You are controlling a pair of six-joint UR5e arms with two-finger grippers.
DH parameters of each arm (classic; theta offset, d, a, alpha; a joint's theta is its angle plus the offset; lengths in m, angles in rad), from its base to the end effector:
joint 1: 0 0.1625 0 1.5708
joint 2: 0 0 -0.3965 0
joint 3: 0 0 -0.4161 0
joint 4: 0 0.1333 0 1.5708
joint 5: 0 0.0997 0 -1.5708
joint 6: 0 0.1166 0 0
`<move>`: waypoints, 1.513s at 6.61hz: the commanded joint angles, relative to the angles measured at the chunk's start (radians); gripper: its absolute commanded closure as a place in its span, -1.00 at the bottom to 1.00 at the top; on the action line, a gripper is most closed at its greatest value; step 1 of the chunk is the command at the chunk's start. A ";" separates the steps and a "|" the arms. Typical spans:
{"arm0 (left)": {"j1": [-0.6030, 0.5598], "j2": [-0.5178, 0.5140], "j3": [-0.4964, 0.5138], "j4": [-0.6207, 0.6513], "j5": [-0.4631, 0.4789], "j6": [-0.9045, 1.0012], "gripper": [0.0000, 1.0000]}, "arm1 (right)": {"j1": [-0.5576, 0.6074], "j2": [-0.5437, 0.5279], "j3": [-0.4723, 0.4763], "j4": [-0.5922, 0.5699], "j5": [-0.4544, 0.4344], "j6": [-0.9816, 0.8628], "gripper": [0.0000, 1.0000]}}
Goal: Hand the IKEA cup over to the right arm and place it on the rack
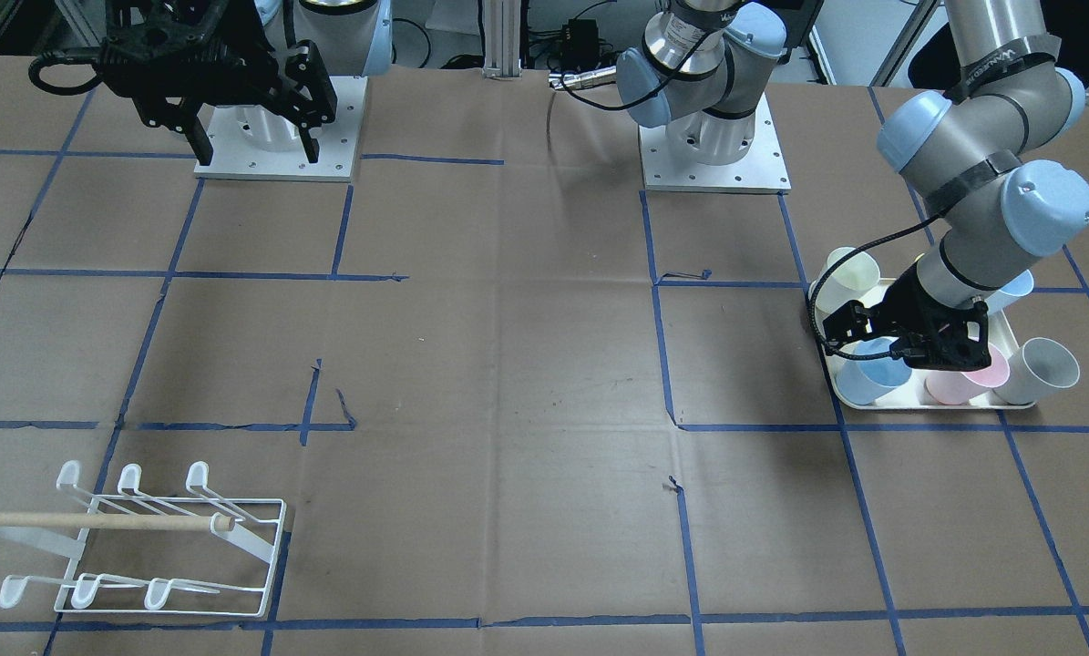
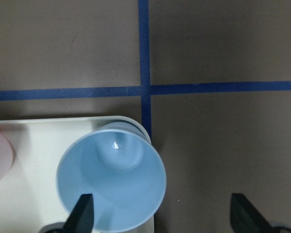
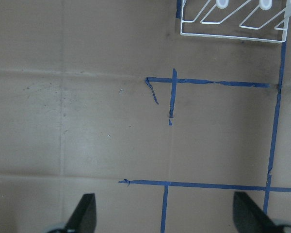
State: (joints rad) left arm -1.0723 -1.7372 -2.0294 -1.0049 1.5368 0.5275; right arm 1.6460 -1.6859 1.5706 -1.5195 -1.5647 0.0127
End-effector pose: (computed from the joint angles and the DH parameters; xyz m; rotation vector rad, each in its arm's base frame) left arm 0.1165 -0.5010 0.1878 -0.0431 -3.0822 -0.0537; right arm 0.1693 -0.4633 0.4943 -0.0981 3.1296 -0.0997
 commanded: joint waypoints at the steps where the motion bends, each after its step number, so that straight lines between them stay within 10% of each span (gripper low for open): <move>1: -0.002 -0.010 -0.017 0.006 -0.001 0.000 -0.96 | 0.000 0.000 0.000 -0.001 0.000 0.000 -1.00; 3: 0.000 -0.033 -0.017 0.026 0.006 -0.003 -0.80 | 0.000 0.000 -0.001 -0.001 0.000 0.001 -1.00; 6: 0.002 -0.022 -0.006 0.023 0.014 0.000 0.97 | 0.000 0.000 -0.001 0.001 0.000 0.001 -1.00; 10: 0.002 0.011 0.026 0.014 0.016 0.000 1.00 | 0.000 0.000 -0.001 -0.001 -0.002 0.001 -1.00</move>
State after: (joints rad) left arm -1.0708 -1.7363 -2.0216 -0.9821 1.5518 0.5287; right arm 1.6459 -1.6859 1.5699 -1.5190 -1.5661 0.0133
